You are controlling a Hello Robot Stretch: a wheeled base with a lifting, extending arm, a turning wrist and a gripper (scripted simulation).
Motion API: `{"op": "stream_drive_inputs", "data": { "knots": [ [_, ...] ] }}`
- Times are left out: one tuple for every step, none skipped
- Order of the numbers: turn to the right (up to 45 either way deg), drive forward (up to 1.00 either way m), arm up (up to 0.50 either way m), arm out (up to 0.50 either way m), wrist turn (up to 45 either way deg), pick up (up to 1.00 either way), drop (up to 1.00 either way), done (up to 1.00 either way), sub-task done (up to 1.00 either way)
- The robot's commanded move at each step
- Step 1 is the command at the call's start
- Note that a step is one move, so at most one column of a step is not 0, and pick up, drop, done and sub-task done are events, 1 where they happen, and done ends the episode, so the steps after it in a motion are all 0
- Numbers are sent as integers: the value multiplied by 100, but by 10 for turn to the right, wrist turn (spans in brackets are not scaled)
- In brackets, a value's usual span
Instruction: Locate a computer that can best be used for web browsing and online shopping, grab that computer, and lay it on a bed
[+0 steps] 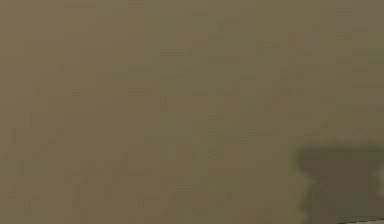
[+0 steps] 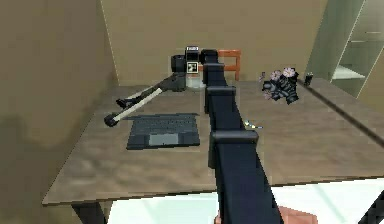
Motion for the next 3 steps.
{"op": "stream_drive_inputs", "data": {
  "knots": [
    [0,0,0,0,450,0,0,0,0],
    [0,0,0,0,150,0,0,0,0],
    [0,0,-30,0,0,0,0,0,0]
  ]
}}
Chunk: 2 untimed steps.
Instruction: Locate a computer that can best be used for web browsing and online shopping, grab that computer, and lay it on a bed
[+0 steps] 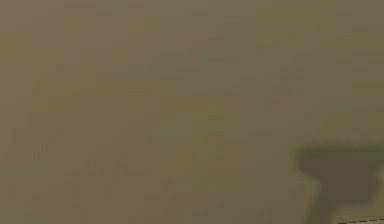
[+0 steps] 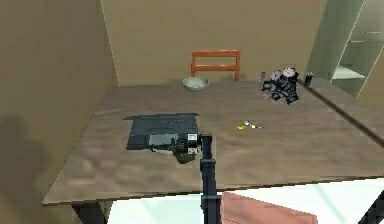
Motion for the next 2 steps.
{"op": "stream_drive_inputs", "data": {
  "knots": [
    [0,0,0,0,0,100,0,0,0],
    [0,0,10,0,0,0,0,0,0]
  ]
}}
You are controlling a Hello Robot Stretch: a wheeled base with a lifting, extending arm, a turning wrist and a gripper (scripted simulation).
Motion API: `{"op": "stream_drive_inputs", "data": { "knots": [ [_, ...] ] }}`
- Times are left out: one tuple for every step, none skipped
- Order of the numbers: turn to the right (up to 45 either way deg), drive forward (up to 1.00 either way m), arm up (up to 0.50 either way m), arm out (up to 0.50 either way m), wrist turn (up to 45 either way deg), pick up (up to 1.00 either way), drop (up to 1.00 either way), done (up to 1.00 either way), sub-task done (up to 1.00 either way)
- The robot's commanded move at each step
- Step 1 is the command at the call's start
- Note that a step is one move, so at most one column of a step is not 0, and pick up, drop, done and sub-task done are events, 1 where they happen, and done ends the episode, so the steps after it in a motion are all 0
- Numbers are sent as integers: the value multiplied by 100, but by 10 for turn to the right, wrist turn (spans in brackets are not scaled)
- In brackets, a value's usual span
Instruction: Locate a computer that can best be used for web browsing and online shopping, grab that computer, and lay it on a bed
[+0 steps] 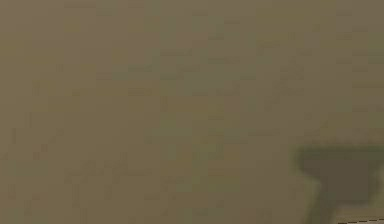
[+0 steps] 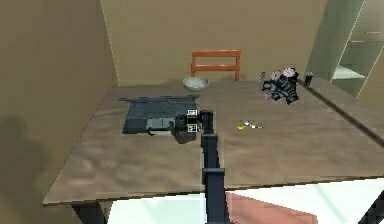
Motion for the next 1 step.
{"op": "stream_drive_inputs", "data": {
  "knots": [
    [0,0,22,0,0,0,0,0,0]
  ]
}}
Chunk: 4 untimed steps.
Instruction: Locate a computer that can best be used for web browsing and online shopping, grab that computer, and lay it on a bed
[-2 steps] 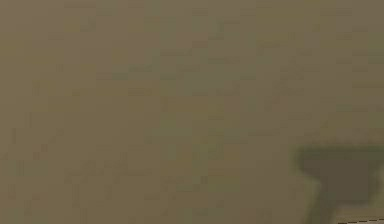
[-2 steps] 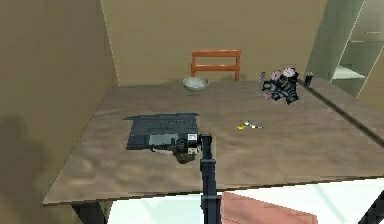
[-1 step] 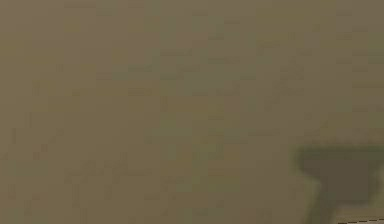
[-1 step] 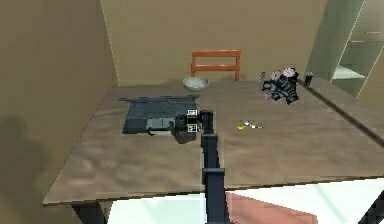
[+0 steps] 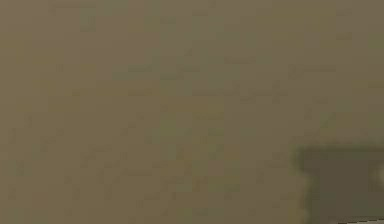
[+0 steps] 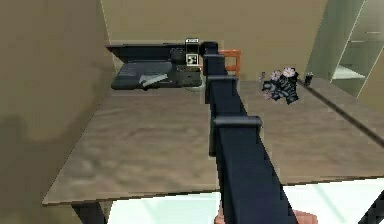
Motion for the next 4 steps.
{"op": "stream_drive_inputs", "data": {
  "knots": [
    [0,0,0,0,-450,0,0,0,0],
    [0,0,0,0,-450,0,0,0,0],
    [0,0,0,0,-90,0,0,0,0],
    [0,0,0,-42,0,0,0,0,0]
  ]
}}
